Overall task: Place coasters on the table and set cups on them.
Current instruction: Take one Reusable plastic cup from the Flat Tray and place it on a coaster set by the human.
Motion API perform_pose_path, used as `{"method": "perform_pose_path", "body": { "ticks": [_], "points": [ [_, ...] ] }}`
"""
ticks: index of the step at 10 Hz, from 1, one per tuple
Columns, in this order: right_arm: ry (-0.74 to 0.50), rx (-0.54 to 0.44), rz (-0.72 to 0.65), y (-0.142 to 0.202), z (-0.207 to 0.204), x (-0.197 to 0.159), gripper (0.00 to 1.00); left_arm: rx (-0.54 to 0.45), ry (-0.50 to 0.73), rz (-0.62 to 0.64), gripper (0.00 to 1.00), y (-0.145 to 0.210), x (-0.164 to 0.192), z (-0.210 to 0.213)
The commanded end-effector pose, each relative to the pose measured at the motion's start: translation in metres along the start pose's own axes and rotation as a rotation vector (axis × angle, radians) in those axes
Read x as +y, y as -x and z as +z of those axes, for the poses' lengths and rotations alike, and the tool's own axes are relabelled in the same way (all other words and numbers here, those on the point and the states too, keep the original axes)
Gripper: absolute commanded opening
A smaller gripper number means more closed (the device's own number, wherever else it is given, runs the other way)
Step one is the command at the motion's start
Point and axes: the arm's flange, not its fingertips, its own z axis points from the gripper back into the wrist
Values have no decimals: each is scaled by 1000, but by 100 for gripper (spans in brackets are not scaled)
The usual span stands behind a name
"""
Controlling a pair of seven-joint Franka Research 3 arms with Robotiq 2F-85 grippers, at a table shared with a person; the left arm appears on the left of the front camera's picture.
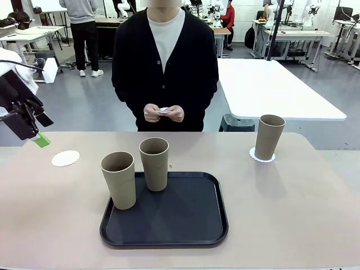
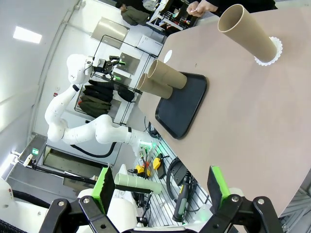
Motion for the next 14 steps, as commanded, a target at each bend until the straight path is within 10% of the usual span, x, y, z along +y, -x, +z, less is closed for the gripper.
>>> {"method": "perform_pose_path", "body": {
  "ticks": [1, 4, 10, 14],
  "points": [
    [-4, -2, 6, 1, 1, 0, 100, -28, -4, 18, 100, 0, -1, 3],
    [-4, -2, 6, 1, 1, 0, 100, -7, -2, 6, 100, 3, 1, 2],
    [-4, -2, 6, 1, 1, 0, 100, -502, 147, -440, 100, 46, 59, -57],
    [-4, -2, 6, 1, 1, 0, 100, -669, 198, -253, 100, 84, 68, -112]
  ]
}}
